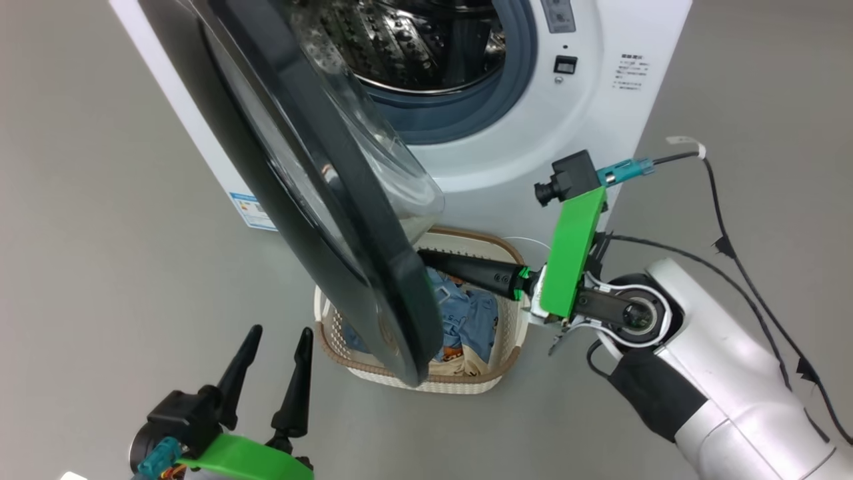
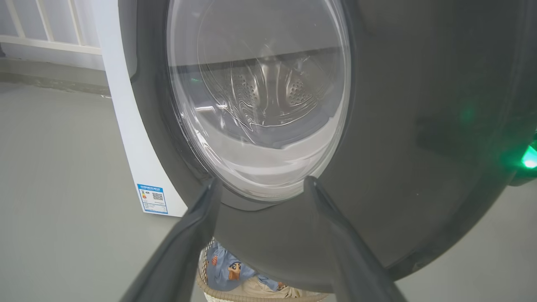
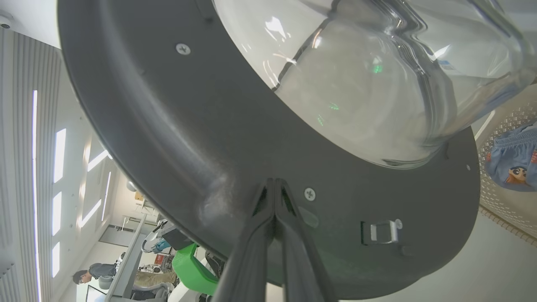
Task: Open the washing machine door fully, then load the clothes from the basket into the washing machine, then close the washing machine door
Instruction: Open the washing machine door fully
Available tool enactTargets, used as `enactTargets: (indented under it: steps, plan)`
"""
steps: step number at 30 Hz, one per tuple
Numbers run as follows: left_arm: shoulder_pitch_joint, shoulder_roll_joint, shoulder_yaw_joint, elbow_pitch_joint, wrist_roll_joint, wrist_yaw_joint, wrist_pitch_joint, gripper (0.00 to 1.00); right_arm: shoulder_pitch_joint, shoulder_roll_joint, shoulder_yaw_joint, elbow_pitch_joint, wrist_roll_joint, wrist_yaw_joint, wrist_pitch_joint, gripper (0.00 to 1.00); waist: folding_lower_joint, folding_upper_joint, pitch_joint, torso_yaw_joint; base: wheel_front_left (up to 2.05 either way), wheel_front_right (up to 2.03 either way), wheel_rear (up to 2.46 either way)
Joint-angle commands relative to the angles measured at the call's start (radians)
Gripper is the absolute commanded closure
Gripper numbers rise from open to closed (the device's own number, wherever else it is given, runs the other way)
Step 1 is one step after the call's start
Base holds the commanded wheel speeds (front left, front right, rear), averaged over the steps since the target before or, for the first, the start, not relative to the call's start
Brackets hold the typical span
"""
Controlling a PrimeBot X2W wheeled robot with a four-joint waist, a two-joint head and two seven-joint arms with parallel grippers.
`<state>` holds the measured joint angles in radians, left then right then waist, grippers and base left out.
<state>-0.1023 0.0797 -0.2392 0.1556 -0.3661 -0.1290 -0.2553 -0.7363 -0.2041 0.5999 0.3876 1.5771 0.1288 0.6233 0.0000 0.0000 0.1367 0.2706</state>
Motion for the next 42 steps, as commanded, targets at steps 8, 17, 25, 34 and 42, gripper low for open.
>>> enactTargets:
  steps: [8,17,25,34,42]
  plan:
    - [-0.006,0.015,0.040,-0.025,0.012,-0.002,-0.006,0.00,0.031,0.069,0.017,-0.033,0.013,0.002,0.009,1.00,0.0000,0.0000,-0.016,0.026,0.00,0.00,0.00]
    - [-0.007,0.013,0.050,-0.022,0.012,-0.002,-0.006,0.00,0.033,0.090,0.013,-0.013,-0.003,0.002,-0.006,1.00,0.0000,0.0000,-0.027,0.026,0.00,0.00,0.00]
    - [-0.019,0.039,0.046,0.000,-0.002,-0.002,-0.006,0.00,0.056,0.068,-0.021,0.020,-0.039,0.002,-0.113,0.00,0.0000,0.0000,-0.049,-0.009,0.00,0.00,0.00]
    - [-0.009,0.066,0.075,0.006,-0.015,-0.002,-0.006,0.00,0.134,0.006,-0.019,0.039,-0.071,0.002,-0.234,0.00,0.0000,0.0000,-0.073,-0.066,0.00,0.00,0.00]
    - [0.008,0.076,0.101,0.005,-0.016,-0.002,-0.006,0.00,0.214,-0.054,-0.015,0.040,-0.070,0.002,-0.296,0.00,0.0000,0.0000,-0.090,-0.106,0.00,0.00,0.00]
